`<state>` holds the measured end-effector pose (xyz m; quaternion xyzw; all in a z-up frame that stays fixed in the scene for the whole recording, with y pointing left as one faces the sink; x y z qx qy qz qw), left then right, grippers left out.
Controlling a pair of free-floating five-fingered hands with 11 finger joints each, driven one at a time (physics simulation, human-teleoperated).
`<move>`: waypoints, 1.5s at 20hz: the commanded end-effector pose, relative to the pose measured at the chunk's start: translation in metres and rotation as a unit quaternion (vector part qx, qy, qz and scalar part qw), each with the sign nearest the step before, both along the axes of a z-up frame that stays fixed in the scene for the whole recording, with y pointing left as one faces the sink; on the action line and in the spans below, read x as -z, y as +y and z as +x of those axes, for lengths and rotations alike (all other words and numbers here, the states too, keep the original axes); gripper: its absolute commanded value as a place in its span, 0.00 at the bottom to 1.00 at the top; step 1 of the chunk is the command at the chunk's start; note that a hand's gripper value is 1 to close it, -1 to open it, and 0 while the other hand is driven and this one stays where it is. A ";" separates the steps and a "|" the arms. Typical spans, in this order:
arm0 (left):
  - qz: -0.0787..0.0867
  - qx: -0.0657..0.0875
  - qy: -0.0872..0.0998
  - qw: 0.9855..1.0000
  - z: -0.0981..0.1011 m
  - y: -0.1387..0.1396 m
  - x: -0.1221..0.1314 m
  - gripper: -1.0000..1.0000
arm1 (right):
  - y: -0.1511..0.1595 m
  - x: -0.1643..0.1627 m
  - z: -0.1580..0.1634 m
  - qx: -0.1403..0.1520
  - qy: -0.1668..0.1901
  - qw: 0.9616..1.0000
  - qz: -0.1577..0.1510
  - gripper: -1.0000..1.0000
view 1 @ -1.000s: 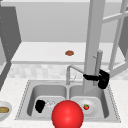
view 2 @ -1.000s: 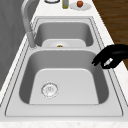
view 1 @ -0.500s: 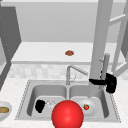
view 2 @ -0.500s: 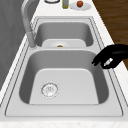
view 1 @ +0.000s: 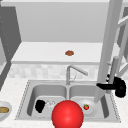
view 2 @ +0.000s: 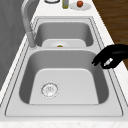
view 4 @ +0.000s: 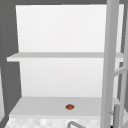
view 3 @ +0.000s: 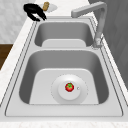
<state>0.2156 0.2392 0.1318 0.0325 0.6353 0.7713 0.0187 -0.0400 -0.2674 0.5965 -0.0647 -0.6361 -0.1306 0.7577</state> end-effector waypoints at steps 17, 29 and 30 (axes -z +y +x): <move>0.000 0.000 0.000 1.000 0.000 0.000 0.000 0.50 | -0.122 0.012 -0.039 -0.097 -0.017 0.995 0.023 1.00; 0.000 0.000 0.000 1.000 0.000 0.000 0.000 0.50 | -0.203 0.021 -0.053 -0.172 -0.030 0.984 0.046 1.00; 0.000 0.000 0.000 1.000 0.000 0.000 0.000 0.50 | -0.210 0.022 -0.053 -0.179 -0.031 0.982 0.049 1.00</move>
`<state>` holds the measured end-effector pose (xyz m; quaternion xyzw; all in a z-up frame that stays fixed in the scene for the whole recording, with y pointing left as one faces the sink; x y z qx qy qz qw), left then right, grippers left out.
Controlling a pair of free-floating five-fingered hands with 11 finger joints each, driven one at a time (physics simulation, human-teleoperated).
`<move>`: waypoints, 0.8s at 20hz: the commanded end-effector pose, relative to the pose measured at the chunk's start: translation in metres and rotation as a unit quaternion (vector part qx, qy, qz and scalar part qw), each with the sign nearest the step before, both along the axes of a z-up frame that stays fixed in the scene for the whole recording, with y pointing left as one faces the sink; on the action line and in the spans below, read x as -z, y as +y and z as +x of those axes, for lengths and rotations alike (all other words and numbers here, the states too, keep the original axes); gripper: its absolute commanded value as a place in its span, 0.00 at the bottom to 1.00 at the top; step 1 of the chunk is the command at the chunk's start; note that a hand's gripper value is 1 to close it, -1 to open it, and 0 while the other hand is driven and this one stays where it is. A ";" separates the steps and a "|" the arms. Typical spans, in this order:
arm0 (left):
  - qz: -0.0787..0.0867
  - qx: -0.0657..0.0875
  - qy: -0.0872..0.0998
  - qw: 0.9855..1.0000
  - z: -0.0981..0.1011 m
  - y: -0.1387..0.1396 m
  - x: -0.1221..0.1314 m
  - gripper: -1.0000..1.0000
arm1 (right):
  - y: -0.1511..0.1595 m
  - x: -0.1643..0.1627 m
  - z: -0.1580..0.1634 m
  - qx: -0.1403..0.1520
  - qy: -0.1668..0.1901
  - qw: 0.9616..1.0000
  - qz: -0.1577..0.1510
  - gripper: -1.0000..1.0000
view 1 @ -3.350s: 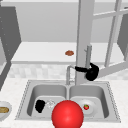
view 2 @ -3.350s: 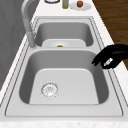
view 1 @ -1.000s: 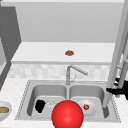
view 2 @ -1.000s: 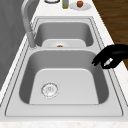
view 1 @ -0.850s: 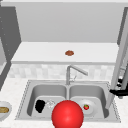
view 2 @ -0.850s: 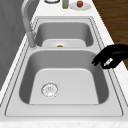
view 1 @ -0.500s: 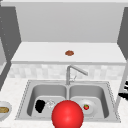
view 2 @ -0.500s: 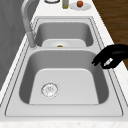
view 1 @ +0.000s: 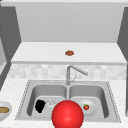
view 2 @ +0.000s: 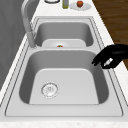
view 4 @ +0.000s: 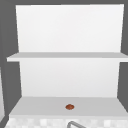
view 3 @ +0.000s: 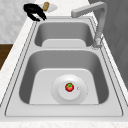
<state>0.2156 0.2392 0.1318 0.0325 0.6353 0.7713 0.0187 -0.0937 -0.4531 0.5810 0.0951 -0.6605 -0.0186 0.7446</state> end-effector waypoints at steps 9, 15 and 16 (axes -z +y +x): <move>0.000 0.000 0.000 1.000 0.000 0.000 0.000 0.50 | -0.089 0.015 -0.003 -0.051 -0.009 0.998 0.033 1.00; 0.000 0.000 0.000 1.000 0.000 0.000 0.000 0.50 | -0.135 0.019 -0.001 -0.095 -0.031 0.994 0.048 1.00; 0.000 0.000 0.000 1.000 0.000 0.000 0.000 0.50 | -0.142 0.020 0.000 -0.103 -0.034 0.993 0.051 1.00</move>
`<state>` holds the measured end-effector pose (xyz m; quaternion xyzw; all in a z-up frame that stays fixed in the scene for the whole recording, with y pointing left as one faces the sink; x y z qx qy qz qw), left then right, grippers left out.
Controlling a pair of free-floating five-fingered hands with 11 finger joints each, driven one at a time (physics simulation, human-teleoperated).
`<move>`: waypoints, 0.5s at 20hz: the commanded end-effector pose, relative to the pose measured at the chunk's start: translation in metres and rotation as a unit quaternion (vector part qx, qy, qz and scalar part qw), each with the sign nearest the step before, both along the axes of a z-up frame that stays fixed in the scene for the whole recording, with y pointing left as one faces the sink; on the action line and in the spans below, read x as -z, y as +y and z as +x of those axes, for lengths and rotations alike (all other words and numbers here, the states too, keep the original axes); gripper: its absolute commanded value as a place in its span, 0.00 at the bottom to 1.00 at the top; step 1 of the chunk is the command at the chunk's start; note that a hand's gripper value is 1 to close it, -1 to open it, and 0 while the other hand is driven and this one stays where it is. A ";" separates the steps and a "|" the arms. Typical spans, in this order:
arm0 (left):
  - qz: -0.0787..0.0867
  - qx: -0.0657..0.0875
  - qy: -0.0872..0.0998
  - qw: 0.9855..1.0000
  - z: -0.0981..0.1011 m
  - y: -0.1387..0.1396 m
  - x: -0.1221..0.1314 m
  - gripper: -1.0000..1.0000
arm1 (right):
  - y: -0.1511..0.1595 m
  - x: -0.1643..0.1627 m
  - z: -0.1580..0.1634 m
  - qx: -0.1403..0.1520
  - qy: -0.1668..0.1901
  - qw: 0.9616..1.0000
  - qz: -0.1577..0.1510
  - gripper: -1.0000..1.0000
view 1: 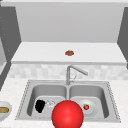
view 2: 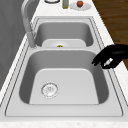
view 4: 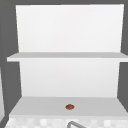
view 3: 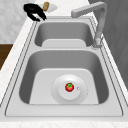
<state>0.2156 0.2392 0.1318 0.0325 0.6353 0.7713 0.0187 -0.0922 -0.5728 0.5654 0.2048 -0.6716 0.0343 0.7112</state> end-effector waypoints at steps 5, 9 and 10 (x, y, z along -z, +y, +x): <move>0.000 0.000 0.000 1.000 0.000 0.000 0.000 0.50 | -0.060 0.007 0.006 -0.033 -0.004 0.999 0.014 1.00; 0.000 0.000 0.000 1.000 0.000 0.000 0.000 0.50 | -0.087 0.010 0.016 -0.067 -0.006 0.997 0.024 1.00; 0.000 0.000 0.000 1.000 0.000 0.000 0.000 0.50 | -0.094 0.012 0.019 -0.075 -0.006 0.997 0.027 1.00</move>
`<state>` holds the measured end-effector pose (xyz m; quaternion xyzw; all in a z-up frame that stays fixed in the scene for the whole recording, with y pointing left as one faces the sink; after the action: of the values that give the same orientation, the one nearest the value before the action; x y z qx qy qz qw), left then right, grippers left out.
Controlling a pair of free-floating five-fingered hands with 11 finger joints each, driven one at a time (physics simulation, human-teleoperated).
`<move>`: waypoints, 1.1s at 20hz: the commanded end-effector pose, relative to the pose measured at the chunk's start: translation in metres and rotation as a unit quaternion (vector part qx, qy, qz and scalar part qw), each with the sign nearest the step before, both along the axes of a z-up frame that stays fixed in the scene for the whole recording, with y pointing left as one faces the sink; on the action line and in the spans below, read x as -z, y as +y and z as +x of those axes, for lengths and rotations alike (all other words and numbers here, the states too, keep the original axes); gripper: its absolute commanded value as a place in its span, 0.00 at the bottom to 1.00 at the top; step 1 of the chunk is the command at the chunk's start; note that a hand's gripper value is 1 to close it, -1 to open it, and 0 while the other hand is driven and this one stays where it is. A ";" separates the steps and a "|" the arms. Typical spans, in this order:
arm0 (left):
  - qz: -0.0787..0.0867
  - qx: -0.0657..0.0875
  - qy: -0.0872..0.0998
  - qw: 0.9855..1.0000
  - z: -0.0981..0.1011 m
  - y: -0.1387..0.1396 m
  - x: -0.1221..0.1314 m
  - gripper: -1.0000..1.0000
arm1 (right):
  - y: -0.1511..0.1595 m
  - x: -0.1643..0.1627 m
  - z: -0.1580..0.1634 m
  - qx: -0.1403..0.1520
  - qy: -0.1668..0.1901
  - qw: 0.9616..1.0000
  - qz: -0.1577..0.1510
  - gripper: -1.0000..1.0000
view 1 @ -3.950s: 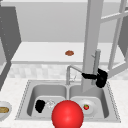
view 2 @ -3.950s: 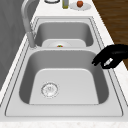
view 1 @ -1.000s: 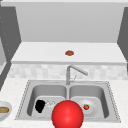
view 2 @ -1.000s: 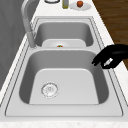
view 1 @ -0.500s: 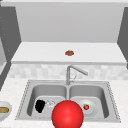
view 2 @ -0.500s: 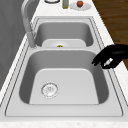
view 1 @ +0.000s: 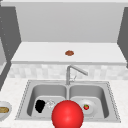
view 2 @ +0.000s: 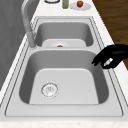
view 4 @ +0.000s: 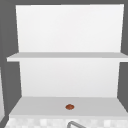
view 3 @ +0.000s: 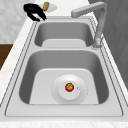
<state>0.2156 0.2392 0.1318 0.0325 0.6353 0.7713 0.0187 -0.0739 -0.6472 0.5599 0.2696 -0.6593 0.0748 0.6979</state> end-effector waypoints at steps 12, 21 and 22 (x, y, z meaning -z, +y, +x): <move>0.000 0.000 0.000 1.000 0.000 0.000 0.000 0.50 | -0.112 0.020 0.023 -0.069 -0.002 0.997 0.028 0.00; 0.000 0.000 0.000 1.000 0.000 0.000 0.000 0.50 | -0.176 0.054 0.036 -0.090 -0.007 0.995 0.030 0.00; 0.000 0.000 0.000 1.000 0.000 0.000 0.000 0.50 | -0.180 0.062 0.040 -0.096 -0.010 0.995 0.029 0.00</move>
<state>0.2156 0.2392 0.1318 0.0325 0.6353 0.7713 0.0187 -0.0410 -0.8123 0.5138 0.3386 -0.6485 0.1103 0.6727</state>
